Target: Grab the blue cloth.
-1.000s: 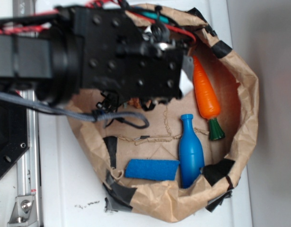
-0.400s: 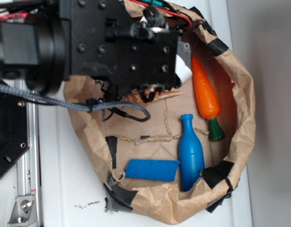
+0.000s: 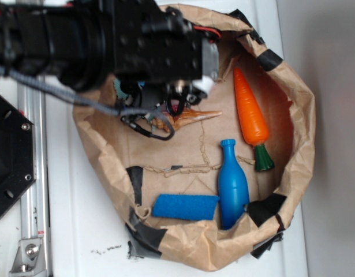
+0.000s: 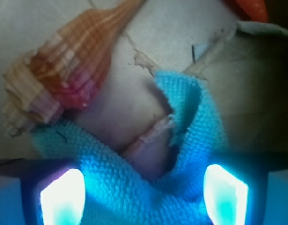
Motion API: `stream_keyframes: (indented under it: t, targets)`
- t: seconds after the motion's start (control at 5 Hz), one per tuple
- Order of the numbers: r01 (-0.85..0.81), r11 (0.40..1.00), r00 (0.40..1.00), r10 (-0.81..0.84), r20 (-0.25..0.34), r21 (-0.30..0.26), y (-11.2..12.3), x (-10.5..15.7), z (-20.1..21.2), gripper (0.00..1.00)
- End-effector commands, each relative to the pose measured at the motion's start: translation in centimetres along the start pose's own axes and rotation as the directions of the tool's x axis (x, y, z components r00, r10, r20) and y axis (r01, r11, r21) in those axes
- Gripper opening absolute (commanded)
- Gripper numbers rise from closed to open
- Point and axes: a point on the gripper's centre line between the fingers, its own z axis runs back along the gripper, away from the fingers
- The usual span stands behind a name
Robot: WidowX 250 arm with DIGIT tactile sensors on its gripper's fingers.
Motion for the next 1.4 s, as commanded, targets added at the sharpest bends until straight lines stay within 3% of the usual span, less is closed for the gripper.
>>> stream_keyframes:
  t: [0.0,0.2,1.2]
  targets:
    - [-0.030,0.999,0.999,0.031,0.043,-0.022,0.9,-0.3,0.1,1.00]
    - [-0.033,0.999,0.998,0.034,0.043,-0.019,0.8,-0.4,0.1,0.00]
    - [-0.039,0.999,0.997,0.039,0.073,-0.007,0.9,-1.4,0.6,0.00]
